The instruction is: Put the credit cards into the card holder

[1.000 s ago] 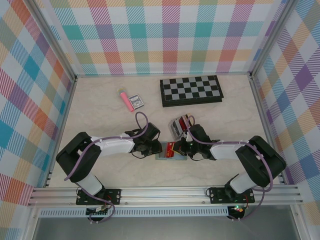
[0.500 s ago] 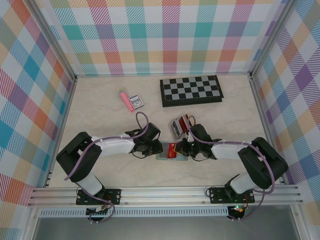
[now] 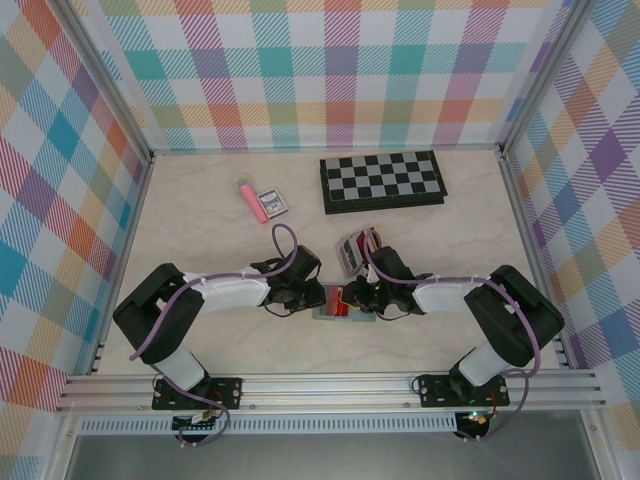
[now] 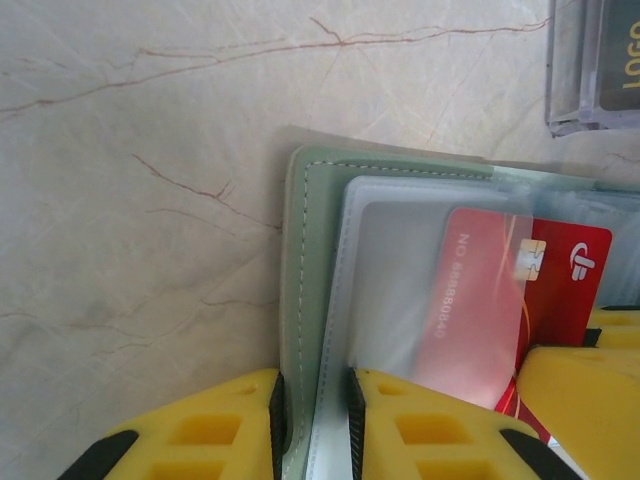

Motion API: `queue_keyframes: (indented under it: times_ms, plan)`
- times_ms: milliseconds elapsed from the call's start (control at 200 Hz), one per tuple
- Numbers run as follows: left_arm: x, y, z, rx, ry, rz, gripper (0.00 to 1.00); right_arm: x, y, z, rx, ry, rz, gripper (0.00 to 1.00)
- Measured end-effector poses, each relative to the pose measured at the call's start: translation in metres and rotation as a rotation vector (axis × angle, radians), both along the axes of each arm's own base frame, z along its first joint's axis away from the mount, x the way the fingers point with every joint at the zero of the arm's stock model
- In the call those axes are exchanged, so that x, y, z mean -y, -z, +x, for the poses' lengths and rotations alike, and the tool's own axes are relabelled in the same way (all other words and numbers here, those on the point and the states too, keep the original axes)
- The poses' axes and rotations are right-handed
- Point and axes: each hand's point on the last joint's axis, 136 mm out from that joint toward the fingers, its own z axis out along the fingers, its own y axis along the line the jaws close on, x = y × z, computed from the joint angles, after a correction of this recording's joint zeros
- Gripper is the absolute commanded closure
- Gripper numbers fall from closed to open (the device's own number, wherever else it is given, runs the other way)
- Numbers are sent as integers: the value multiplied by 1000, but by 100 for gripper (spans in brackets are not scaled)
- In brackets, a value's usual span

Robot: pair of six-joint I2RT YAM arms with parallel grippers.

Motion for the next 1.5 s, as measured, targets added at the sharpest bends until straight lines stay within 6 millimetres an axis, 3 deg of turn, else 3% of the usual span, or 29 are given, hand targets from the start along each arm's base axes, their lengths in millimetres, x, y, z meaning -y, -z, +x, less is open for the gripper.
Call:
queue_keyframes:
  times_ms: [175, 305, 430, 630, 870, 1015, 1230, 1390, 1500]
  plan:
    - [5, 0, -1, 6, 11, -8, 77, 11, 0, -3, -2, 21, -60, 73]
    - [7, 0, -1, 5, 15, -15, 77, 14, 3, -3, -11, 24, -87, 86]
    - [7, 0, -1, 6, 16, -16, 77, 12, 3, -2, -11, 11, -94, 88]
    - [7, 0, -2, 4, 15, -15, 72, -3, 1, 0, -9, -25, -103, 86]
    - [7, -1, -1, 7, 15, -18, 68, -8, 2, 0, -10, -34, -107, 82]
    - [4, -3, -3, 12, 4, -18, 59, -2, -1, 0, -6, -23, -158, 74]
    - [-11, -12, -5, 35, -34, 15, 48, 32, -37, 5, 99, 19, -298, 68]
    - [-12, -24, 1, 48, -45, 25, 46, 45, -81, 35, 232, 32, -405, 68]
    - [-6, -39, 14, 64, -60, -3, 45, 47, -100, 58, 301, 5, -487, 71]
